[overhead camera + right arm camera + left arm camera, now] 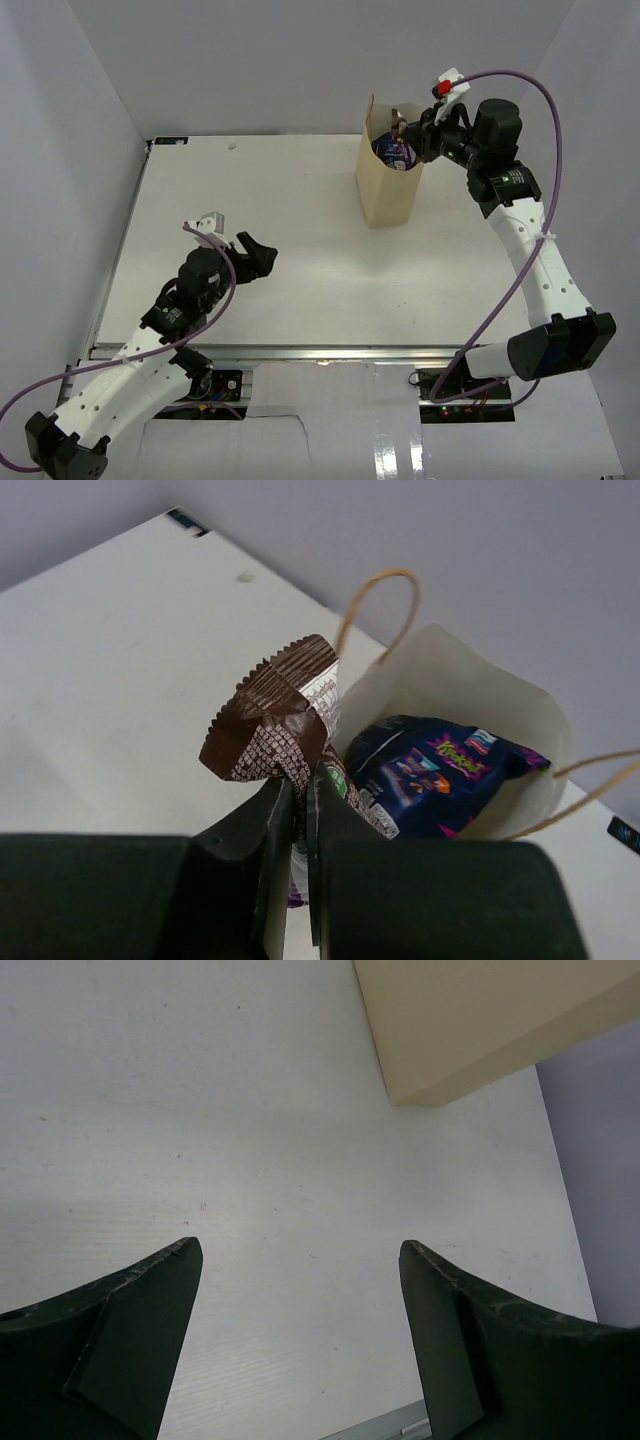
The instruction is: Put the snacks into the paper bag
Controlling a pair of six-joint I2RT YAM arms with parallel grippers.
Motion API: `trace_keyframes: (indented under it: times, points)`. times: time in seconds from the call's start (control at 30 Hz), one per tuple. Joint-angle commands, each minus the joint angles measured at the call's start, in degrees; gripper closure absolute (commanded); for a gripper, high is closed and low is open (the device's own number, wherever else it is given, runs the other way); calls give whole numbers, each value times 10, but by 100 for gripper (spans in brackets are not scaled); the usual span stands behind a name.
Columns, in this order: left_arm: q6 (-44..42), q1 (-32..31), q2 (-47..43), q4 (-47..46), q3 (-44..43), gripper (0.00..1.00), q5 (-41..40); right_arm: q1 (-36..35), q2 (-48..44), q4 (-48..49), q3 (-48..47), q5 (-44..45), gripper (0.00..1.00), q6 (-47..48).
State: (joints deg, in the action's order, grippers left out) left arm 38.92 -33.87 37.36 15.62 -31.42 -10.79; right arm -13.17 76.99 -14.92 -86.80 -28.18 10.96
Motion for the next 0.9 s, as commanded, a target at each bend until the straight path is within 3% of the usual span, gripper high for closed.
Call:
trace_keyframes:
  times: [0.0,0.1,0.17,0.2,0.23,0.3,0.33,0.47,0.53,0.87]
  points:
    - [-26,2,-11,15,-41,9,-21,2,39,95,-19,186,92,-144]
    - [-25,2,-11,17,-44,9,-19,3,68,103,-29,183,86,-148]
    - [-21,2,-12,17,-40,9,-14,3,85,110,-35,152,68,-154]
    - [-19,2,-11,17,-40,9,-13,3,90,111,-35,136,54,-153]
    - [-19,2,-11,18,-41,9,-12,3,94,110,-38,100,33,-146]
    - [-21,2,-12,21,-44,9,-6,3,100,91,-56,84,14,-116]
    - [-23,2,-13,23,-50,9,-2,2,99,69,-63,82,9,-112]
    - [-29,2,-20,28,-60,8,2,3,77,-15,-98,145,10,-45]
    - [-32,2,-23,29,-64,2,-1,3,58,-40,-77,212,10,-36]
    - [-79,2,8,47,-134,2,-16,9,-169,-70,200,371,10,-2]
